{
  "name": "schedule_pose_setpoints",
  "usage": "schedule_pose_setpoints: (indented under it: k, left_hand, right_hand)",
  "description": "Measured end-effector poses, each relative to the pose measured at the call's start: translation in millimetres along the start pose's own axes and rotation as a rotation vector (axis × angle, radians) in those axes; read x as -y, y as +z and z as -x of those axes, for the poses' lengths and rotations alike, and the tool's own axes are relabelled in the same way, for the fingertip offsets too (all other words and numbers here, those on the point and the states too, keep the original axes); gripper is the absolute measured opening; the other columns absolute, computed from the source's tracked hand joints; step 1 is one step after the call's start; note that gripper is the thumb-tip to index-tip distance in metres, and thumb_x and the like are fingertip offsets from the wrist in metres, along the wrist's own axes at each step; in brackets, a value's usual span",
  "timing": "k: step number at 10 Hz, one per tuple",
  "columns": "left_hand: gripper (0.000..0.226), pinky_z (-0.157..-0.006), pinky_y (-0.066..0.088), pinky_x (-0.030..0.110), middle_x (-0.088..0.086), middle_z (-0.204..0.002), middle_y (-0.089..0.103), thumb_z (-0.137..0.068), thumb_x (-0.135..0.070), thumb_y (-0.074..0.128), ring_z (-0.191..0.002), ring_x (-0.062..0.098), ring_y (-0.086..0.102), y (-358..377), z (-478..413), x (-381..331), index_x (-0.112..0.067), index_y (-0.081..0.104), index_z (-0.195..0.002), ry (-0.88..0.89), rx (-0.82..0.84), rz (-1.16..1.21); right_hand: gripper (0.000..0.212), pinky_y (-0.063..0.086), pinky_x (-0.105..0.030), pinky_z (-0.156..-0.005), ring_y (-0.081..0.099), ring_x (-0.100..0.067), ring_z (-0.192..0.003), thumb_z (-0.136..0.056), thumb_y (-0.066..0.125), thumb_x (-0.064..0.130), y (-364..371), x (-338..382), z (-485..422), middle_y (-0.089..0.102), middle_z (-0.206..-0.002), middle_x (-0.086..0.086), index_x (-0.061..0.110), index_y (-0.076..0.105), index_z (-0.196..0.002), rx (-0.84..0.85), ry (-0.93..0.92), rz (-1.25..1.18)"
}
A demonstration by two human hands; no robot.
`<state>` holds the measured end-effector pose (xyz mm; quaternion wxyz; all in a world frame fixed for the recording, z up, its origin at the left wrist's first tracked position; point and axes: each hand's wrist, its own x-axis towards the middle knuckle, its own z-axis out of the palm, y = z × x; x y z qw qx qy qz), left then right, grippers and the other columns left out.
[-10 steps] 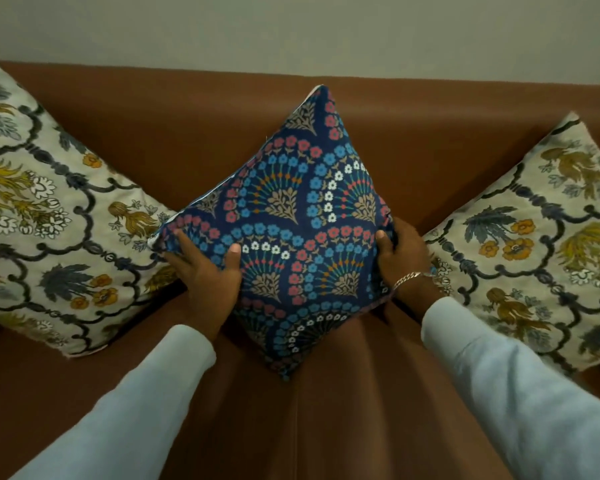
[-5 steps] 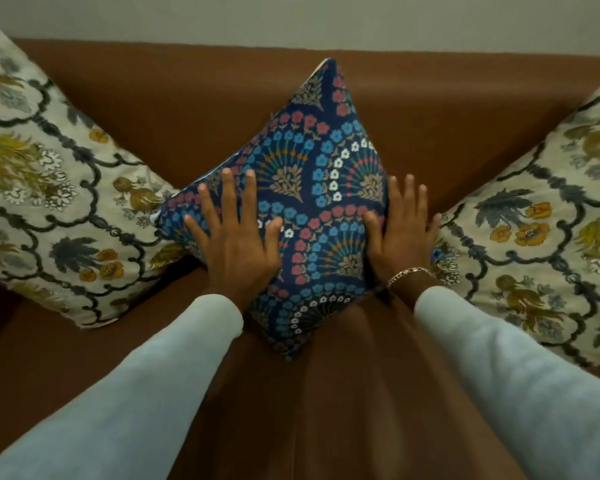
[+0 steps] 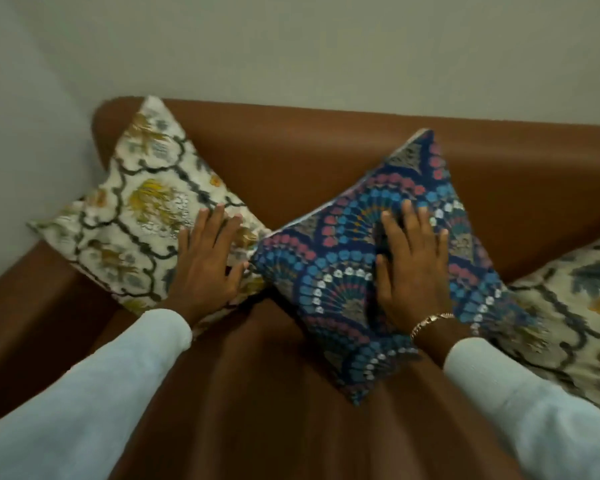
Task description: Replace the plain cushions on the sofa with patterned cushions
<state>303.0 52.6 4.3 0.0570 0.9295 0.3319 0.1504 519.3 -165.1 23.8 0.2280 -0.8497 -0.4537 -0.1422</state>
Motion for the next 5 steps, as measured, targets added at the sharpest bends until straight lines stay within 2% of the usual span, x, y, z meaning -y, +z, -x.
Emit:
schedule_pose_setpoints:
  k: [1,2,3,4,5]
  left_hand:
    - [0.074,-0.113,0.016,0.067,0.013,-0.162,0.015,-0.081,-0.034,0.052,-0.149,0.036,0.008,-32,5,50,-0.019,0.028,-0.149,-0.087,-0.069,-0.033]
    - [0.081,-0.11,0.017,0.071,0.008,-0.164,0.001,-0.081,-0.022,0.06,-0.149,0.038,-0.007,-43,3,78,-0.03,0.021,-0.151,-0.008,-0.021,0.016]
    - [0.103,-0.108,0.018,0.074,-0.004,-0.163,-0.015,-0.076,-0.033,0.073,-0.148,0.035,-0.018,-59,22,146,-0.044,0.002,-0.15,-0.065,-0.003,0.041]
    - [0.112,-0.112,0.019,0.069,-0.002,-0.164,-0.012,-0.071,-0.052,0.074,-0.15,0.034,-0.009,-75,25,220,-0.041,-0.003,-0.151,-0.27,0.051,0.099]
    - [0.109,-0.115,0.022,0.058,0.012,-0.162,0.012,-0.072,-0.046,0.076,-0.147,0.036,0.014,-74,31,263,-0.021,0.007,-0.153,-0.495,0.092,0.265]
  right_hand:
    - [0.06,0.014,-0.057,-0.115,0.014,-0.033,-0.145,-0.087,0.049,0.027,26,82,-13,0.022,-0.156,-0.013,0.022,0.028,-0.143,0.124,-0.142,-0.125]
    - [0.063,0.023,-0.057,-0.113,0.014,-0.035,-0.144,-0.087,0.048,0.025,57,139,-30,0.014,-0.158,-0.013,0.031,0.022,-0.144,0.254,-0.213,-0.109]
    - [0.074,0.026,-0.059,-0.11,0.011,-0.037,-0.144,-0.084,0.052,0.029,98,224,-44,0.004,-0.16,-0.011,0.038,0.011,-0.145,0.364,-0.364,-0.052]
    - [0.081,0.022,-0.062,-0.11,0.003,-0.034,-0.145,-0.085,0.052,0.041,124,276,-53,-0.004,-0.161,-0.003,0.039,-0.003,-0.145,0.396,-0.307,-0.038]
    - [0.082,0.022,-0.057,-0.112,0.004,-0.033,-0.146,-0.086,0.04,0.058,140,273,-55,-0.004,-0.161,-0.003,0.033,-0.01,-0.146,0.44,-0.084,0.004]
